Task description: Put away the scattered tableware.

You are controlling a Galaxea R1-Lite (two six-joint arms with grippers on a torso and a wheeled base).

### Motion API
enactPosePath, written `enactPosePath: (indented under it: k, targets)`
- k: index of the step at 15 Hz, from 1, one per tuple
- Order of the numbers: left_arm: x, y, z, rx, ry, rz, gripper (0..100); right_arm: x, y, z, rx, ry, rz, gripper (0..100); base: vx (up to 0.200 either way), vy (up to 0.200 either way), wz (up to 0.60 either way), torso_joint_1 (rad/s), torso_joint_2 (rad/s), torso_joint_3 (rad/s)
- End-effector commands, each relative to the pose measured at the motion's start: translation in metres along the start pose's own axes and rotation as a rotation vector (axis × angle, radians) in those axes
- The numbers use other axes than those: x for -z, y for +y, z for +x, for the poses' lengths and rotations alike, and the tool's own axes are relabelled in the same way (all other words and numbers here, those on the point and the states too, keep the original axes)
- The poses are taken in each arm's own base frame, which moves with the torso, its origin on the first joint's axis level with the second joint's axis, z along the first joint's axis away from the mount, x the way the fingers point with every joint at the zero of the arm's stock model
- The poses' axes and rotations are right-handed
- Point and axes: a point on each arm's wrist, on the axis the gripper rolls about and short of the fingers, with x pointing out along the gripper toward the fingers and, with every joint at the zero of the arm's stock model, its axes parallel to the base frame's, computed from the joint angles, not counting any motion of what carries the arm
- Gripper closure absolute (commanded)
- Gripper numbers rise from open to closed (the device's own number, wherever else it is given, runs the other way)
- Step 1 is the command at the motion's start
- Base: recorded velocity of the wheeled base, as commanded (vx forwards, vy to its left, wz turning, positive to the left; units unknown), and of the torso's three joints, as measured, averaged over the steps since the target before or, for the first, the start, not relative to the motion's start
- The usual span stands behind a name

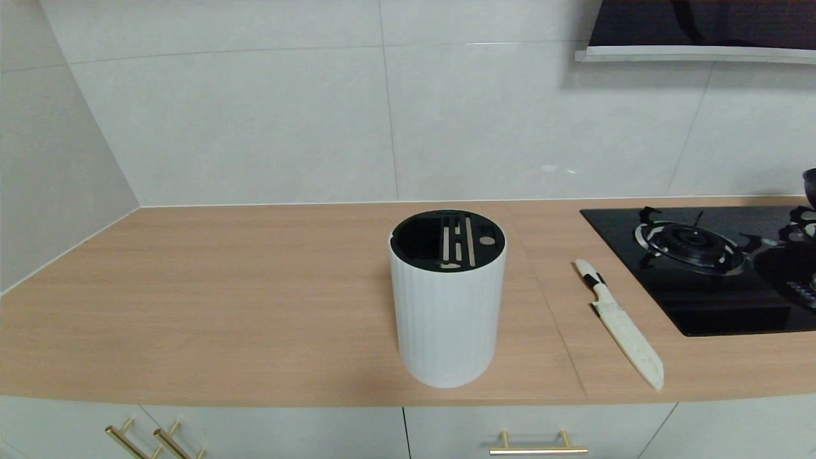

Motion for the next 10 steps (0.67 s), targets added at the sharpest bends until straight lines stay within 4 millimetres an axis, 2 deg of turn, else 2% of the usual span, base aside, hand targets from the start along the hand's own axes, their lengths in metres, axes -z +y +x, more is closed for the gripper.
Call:
enactPosePath:
  k: [1,10]
  targets:
    - [0.0000,0.0000,0.0001,0.000,0.002,0.000,0,-0.0001,0.0000,0.0001,-0.002,0.001,0.000,0,0.000,0.000,0.00,0.242,-0.53,-0.295]
    - [0.0000,0.0000,0.0001,0.000,0.002,0.000,0,-0.0001,0.0000,0.0001,-0.002,0.001,0.000,0,0.000,0.000,0.00,0.271,-0.57,-0.304]
